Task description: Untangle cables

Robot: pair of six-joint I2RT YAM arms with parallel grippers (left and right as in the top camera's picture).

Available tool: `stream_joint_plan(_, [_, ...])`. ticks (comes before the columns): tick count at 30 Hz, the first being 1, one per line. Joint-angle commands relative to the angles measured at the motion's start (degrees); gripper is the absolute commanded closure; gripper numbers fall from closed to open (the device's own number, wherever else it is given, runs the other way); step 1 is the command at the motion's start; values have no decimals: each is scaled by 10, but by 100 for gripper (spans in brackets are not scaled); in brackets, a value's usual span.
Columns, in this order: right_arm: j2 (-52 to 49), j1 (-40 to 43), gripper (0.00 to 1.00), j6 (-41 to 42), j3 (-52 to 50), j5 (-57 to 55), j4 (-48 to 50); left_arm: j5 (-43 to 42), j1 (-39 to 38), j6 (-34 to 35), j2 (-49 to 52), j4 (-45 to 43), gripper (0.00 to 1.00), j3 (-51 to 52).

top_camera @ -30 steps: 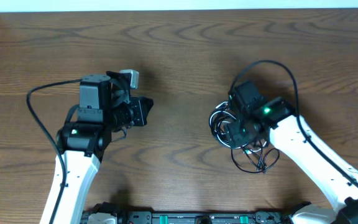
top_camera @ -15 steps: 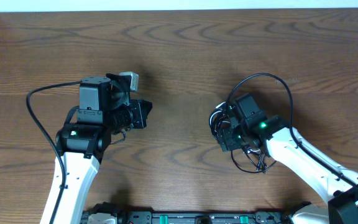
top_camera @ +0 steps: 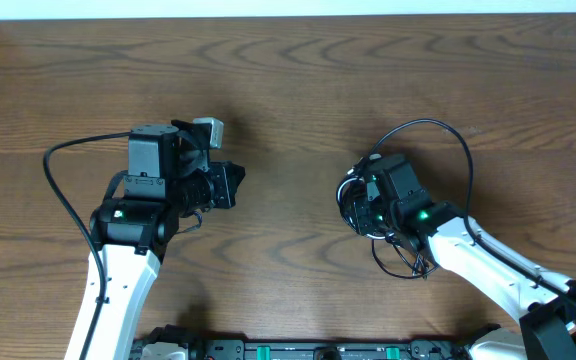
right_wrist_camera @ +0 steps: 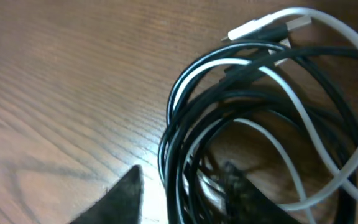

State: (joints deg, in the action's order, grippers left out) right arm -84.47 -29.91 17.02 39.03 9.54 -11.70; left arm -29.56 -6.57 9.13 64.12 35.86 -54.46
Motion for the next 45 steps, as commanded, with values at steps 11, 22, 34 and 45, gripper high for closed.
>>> stream_joint_plan(11, [-70, -29, 55, 25, -12, 16, 19, 5, 0, -5, -3, 14, 92, -1])
stream_joint_plan(22, [-71, -25, 99, 42, 74, 18, 20, 5, 0, -5, -3, 14, 92, -1])
stream_joint_plan(34, [-52, 14, 99, -53, 485, 47, -177, 5, 0, -5, -2, 14, 93, -1])
stream_joint_plan(45, [-48, -10, 99, -73, 492, -45, -356, 5, 0, -5, -1, -10, 92, -1])
